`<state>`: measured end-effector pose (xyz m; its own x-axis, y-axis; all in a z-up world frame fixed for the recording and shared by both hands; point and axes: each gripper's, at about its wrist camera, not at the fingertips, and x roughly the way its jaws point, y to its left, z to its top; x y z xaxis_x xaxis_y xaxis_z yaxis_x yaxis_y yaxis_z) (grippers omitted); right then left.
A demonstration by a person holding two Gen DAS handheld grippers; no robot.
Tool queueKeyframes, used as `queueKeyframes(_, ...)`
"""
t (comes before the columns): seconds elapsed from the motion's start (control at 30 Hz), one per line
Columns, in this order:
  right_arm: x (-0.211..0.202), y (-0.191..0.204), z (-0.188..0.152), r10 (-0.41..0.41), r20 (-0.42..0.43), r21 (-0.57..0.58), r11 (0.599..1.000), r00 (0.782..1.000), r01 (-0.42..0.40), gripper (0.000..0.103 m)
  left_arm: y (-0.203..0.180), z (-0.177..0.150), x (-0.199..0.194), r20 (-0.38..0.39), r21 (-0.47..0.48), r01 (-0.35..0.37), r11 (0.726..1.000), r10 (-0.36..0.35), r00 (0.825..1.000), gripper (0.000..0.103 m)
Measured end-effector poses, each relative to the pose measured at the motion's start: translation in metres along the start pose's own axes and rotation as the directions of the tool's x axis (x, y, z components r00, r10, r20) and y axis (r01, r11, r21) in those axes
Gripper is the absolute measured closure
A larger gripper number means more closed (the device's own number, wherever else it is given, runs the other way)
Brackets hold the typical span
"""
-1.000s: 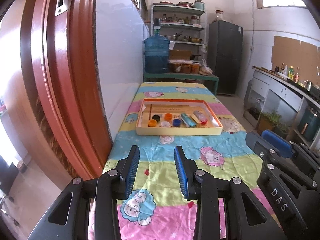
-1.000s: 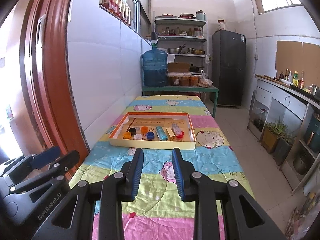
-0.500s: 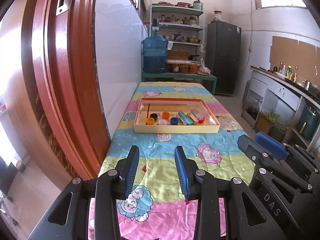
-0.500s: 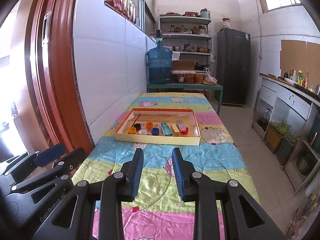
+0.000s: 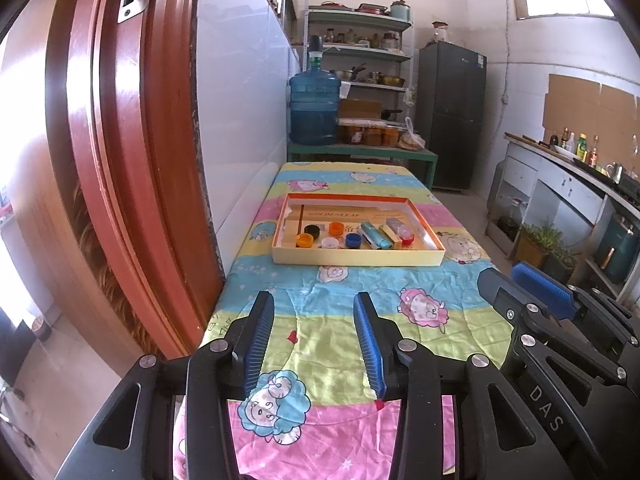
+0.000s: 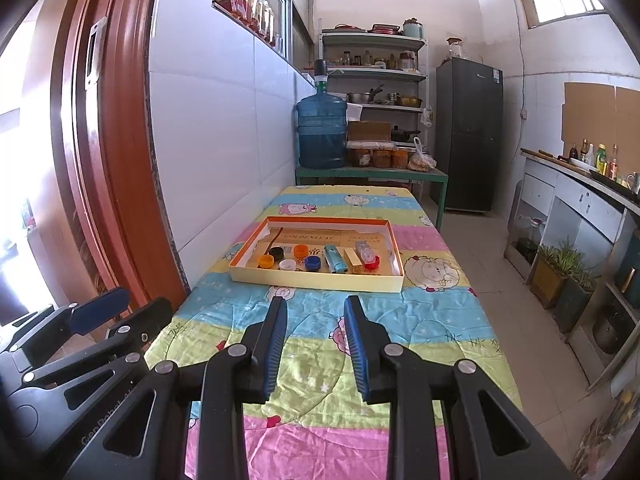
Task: Organize rigid objects
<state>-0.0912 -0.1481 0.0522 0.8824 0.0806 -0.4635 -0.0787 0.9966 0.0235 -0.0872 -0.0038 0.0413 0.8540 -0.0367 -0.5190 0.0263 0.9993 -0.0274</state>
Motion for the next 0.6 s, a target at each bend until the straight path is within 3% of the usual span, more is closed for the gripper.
queueKeyframes(0.6,0.0014,-0.0004,-0.0012,0.006,-0.007,0.005,1.0,1.0,-0.006,0.074,-0.0016,-0.0057,0.0028,-0.008,-0.002,-0.01,1.0,0.01,1.0,0.059)
